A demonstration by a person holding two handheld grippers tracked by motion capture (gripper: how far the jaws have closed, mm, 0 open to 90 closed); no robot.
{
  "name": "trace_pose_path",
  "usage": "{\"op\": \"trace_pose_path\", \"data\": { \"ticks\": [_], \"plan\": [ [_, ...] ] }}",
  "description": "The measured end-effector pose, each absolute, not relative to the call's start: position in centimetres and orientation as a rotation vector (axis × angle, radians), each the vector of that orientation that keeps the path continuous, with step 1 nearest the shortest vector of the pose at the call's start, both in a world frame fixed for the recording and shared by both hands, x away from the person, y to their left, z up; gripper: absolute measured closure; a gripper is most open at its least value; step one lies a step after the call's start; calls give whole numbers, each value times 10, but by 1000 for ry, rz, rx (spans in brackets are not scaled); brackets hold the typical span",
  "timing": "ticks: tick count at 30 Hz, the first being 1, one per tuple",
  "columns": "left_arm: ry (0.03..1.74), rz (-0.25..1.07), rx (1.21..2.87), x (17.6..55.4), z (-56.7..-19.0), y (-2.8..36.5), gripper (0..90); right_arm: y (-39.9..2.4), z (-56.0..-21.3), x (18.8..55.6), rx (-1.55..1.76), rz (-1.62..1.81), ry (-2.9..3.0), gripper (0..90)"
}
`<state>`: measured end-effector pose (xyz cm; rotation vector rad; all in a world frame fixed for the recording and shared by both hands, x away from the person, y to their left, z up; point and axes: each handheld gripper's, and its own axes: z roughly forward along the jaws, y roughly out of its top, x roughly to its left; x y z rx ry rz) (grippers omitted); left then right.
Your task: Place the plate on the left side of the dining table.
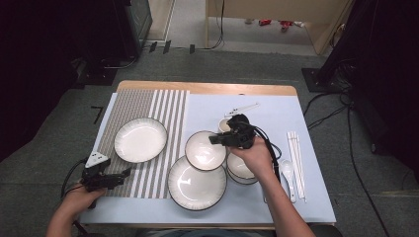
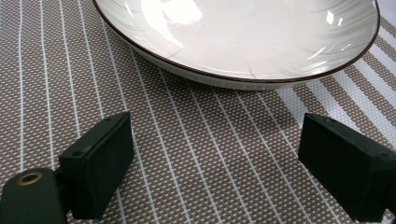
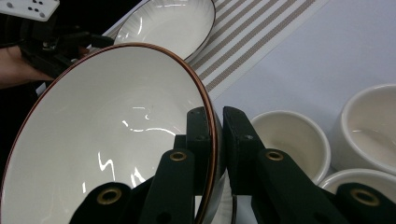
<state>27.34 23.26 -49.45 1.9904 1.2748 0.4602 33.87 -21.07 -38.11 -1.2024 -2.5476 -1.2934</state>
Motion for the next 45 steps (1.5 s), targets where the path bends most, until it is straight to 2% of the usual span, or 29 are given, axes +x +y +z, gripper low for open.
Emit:
{"op": "trace_pose_path", "data": {
  "ticks": [45],
  "plan": [
    [1277,456,1988,273,-494,233,106,-170,-397,348,-1173,-1263,-2516,819]
  ]
}}
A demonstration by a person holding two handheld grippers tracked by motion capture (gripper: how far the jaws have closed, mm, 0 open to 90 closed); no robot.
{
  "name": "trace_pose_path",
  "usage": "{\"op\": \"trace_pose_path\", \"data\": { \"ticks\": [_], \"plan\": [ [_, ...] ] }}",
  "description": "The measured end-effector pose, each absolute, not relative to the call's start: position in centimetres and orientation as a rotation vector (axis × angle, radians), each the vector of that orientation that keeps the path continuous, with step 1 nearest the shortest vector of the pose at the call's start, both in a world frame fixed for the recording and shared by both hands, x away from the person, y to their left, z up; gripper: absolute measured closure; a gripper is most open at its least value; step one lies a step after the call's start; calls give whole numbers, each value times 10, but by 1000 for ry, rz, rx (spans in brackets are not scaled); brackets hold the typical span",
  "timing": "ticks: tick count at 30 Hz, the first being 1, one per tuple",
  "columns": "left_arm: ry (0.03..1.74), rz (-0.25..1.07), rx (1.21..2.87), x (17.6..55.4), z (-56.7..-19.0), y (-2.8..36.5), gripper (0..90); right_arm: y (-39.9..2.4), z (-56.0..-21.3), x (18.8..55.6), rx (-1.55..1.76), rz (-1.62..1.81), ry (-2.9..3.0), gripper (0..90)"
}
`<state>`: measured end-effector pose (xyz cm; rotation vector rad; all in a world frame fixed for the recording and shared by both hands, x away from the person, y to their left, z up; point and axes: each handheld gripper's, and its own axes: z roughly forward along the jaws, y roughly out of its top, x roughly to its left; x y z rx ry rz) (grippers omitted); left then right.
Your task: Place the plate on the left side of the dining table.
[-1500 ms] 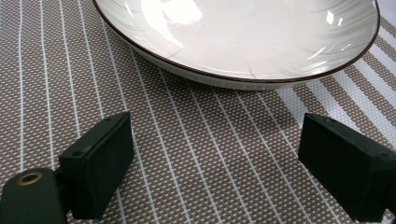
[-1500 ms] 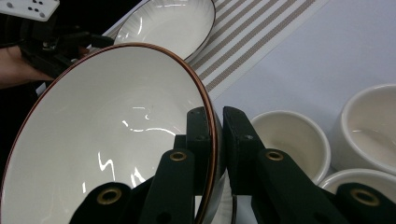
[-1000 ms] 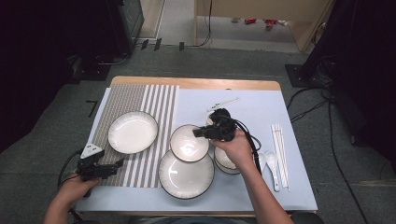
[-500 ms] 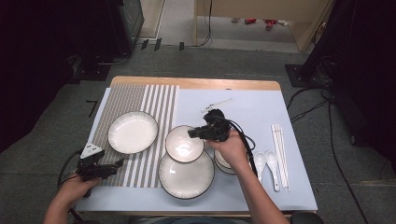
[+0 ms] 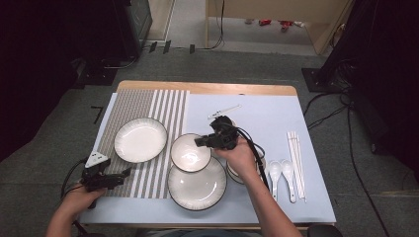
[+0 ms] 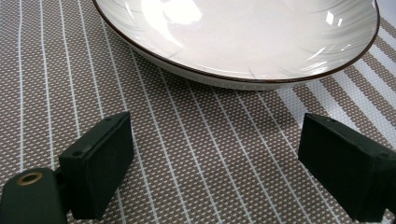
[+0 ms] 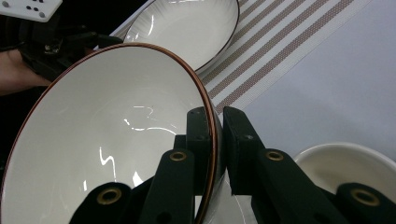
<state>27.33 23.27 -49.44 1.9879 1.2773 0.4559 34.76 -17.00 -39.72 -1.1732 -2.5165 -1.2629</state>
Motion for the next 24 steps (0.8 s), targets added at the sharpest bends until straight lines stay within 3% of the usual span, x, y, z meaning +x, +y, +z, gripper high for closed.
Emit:
{"op": "trace_pose_path", "data": {
  "ticks": [24],
  "plan": [
    [1277,450,1981,273,-494,234,106,-145,-393,355,-1183,-1294,-2522,819]
  ]
}}
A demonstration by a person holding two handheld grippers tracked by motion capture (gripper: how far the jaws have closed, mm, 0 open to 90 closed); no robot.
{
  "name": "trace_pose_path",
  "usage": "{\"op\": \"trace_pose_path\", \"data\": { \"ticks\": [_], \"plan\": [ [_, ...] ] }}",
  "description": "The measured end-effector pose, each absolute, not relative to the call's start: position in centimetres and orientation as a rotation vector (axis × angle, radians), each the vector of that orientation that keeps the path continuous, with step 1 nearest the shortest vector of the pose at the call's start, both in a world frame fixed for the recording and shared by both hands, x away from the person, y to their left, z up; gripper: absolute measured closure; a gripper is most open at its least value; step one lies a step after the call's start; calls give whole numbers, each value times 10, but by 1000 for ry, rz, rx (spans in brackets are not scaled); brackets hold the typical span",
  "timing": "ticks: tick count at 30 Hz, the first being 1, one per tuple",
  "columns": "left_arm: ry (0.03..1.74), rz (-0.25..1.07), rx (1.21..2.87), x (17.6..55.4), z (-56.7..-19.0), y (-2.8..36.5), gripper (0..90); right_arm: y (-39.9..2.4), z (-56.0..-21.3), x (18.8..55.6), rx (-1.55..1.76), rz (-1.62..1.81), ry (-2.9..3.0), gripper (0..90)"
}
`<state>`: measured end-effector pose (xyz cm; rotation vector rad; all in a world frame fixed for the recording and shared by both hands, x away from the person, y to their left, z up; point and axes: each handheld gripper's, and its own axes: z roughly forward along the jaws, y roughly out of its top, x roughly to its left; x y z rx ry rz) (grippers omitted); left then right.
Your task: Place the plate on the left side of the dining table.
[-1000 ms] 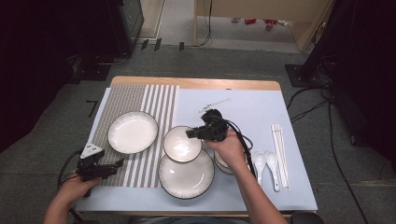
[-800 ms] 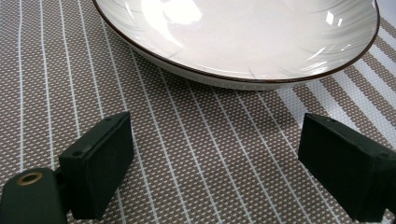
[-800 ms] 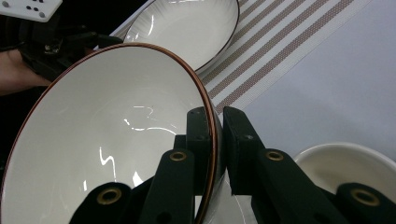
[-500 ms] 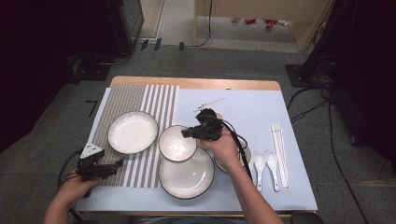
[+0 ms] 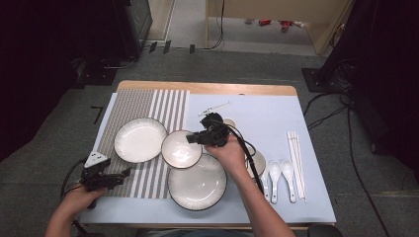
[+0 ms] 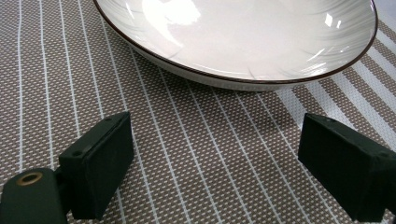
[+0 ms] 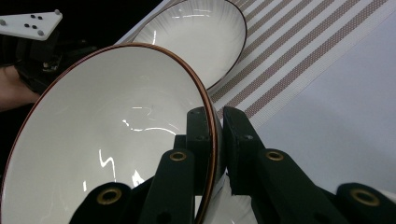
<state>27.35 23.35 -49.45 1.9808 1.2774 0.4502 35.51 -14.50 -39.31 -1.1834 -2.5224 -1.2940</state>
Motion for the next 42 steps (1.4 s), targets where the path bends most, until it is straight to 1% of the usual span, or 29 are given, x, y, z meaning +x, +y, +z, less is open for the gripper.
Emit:
{"op": "trace_pose_path", "data": {
  "ticks": [17,42],
  "plan": [
    [1278,447,1984,274,-494,233,101,-128,-393,361,-1281,-1302,-2509,819],
    [1271,465,2005,274,-495,231,96,-115,-405,370,-1431,-1309,-2502,820]
  ]
}}
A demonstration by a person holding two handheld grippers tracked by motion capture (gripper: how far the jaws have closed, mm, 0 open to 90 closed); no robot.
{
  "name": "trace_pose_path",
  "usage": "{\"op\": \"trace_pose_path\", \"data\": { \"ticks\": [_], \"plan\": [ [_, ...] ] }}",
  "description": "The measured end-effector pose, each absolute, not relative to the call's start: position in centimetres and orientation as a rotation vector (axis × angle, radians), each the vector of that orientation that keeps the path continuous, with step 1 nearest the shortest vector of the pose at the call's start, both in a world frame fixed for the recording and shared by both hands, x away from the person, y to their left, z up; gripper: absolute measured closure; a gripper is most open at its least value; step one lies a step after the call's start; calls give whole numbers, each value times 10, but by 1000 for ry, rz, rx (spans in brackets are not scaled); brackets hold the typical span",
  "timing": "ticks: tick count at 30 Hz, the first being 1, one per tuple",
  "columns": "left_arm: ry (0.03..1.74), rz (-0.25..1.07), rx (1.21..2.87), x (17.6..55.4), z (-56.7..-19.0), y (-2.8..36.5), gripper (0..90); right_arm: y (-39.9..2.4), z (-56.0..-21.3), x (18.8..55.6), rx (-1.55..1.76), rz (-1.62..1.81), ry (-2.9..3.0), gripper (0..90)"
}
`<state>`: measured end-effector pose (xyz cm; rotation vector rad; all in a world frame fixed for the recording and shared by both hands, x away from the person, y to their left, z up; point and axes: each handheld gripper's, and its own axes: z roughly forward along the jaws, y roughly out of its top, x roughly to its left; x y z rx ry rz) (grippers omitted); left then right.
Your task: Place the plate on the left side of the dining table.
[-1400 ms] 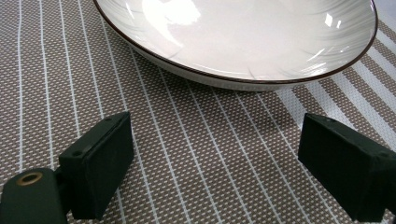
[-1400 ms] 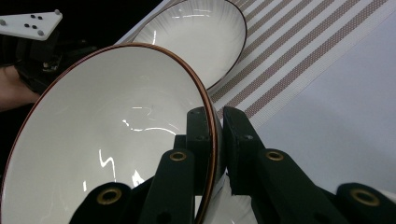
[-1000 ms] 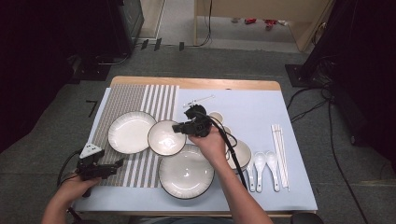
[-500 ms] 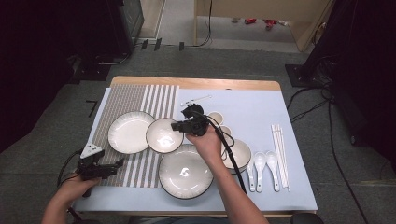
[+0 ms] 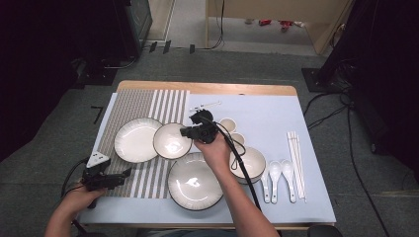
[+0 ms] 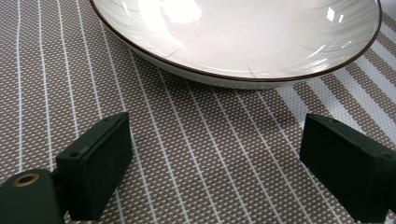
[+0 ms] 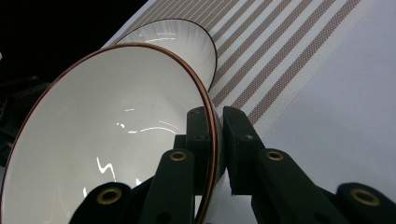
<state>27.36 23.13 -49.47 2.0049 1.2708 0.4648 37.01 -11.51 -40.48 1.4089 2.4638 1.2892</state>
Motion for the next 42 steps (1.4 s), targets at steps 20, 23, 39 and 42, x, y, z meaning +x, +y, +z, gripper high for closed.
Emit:
{"op": "trace_pose_path", "data": {
  "ticks": [20,23,39,42],
  "plan": [
    [1270,465,2004,274,-495,231,90,-97,-407,383,1441,1258,2451,819],
    [1270,464,2004,274,-495,231,90,-95,-407,385,1446,1255,2434,819],
    [1270,465,2005,274,-495,231,90,-87,-415,392,1489,1242,2420,819],
    [1270,465,2004,274,-495,231,90,-85,-418,394,1502,1237,2413,819]
  ]
}}
